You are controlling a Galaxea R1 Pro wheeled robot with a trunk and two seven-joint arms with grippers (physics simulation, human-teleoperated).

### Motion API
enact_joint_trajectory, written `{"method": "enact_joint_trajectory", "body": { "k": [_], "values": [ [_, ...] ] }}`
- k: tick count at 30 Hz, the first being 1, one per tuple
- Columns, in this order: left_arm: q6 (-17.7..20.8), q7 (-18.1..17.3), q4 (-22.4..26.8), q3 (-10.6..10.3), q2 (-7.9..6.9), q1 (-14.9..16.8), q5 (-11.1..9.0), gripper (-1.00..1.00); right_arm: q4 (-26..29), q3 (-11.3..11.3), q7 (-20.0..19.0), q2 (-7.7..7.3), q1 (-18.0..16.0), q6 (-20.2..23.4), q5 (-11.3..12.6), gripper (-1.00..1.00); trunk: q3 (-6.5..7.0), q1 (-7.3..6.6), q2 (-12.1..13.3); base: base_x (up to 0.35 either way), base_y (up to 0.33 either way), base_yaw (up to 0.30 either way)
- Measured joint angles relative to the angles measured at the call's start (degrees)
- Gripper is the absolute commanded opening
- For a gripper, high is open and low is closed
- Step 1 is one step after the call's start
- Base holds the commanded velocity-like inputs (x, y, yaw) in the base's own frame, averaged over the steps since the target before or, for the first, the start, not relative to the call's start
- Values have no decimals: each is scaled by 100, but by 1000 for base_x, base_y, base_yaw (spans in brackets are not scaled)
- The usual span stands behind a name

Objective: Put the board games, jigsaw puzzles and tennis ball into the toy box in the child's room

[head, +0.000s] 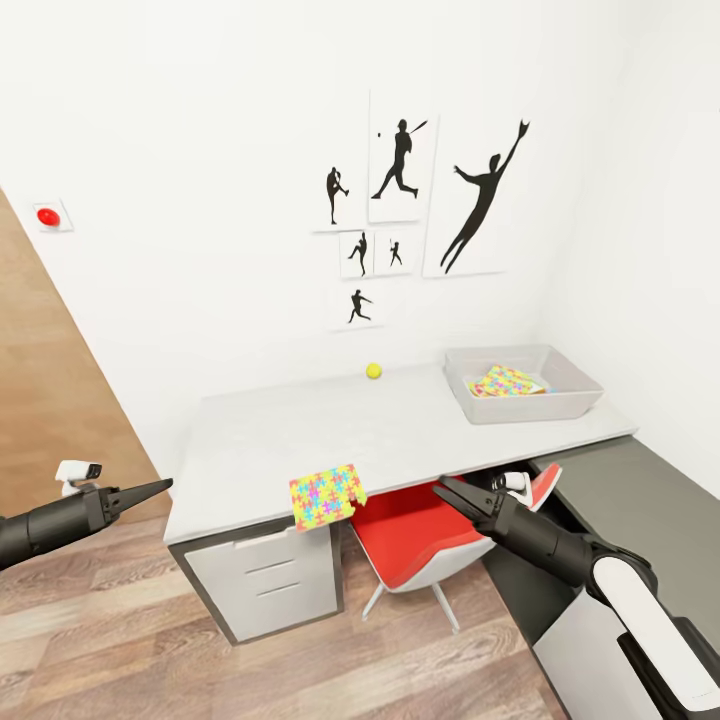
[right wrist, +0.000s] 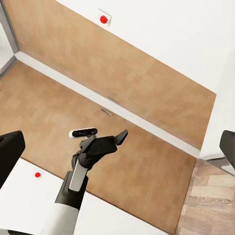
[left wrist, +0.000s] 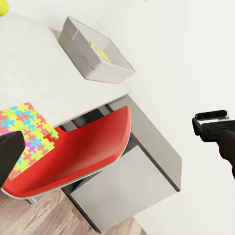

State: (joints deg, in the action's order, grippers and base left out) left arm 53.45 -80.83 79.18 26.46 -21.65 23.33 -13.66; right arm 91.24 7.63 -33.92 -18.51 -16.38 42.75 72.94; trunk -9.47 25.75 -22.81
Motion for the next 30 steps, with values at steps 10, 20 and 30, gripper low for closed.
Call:
{"method": "enact_joint_trajectory", "body": {
  "k": [10, 20, 30],
  "values": [
    [0, 2, 0, -2, 2, 1, 1, 100, 1, -8, 0, 0, -2, 0, 0, 100, 96, 0, 0, 0, 0, -40],
    [0, 3, -1, -2, 4, 1, 1, 100, 1, -12, -2, 0, 1, -16, 0, 100, 189, 0, 0, 0, 0, -127],
    [0, 3, 2, -1, 2, 1, 0, 100, 2, -11, -1, 0, -1, -17, -1, 100, 280, 0, 1, 2, -65, -139]
  ]
}}
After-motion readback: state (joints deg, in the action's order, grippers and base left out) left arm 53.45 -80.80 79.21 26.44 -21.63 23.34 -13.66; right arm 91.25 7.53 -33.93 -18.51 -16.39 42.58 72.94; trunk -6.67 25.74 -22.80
